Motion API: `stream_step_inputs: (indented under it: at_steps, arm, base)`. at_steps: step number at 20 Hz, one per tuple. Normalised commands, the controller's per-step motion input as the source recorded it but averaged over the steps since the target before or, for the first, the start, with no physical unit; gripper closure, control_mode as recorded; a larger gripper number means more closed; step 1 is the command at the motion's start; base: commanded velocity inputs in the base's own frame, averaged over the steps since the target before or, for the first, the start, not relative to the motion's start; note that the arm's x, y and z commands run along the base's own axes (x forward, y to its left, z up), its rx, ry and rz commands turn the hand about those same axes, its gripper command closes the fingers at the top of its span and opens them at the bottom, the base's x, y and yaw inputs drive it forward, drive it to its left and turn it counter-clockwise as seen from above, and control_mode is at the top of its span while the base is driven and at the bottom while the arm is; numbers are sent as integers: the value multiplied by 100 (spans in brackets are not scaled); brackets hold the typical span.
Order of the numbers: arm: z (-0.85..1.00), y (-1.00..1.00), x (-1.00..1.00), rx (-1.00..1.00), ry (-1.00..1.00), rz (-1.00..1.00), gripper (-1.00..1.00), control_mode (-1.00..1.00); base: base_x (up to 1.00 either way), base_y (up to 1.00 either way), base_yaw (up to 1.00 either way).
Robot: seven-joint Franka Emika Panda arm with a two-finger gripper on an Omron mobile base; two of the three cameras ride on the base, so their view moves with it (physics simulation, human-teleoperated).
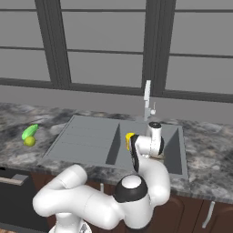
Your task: Remove the pear and corn from the sink. Then move the bowl and cup from the counter to the sink for washing.
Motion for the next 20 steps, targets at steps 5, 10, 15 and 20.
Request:
stream_step_inputs:
  at_steps: [5, 10, 15, 20]
  arm:
    - [-20, 9, -6, 0, 0, 0, -100, -100]
    - [-10, 6, -2, 0, 1, -1, -100, -100]
    - [-1, 8, -7, 1, 5, -2, -100, -100]
    - [0, 8, -6, 4, 12, -5, -100, -100]
  base:
    - [0, 0, 0]
    - [0, 0, 0]
    - [0, 0, 0]
    - [0, 0, 0]
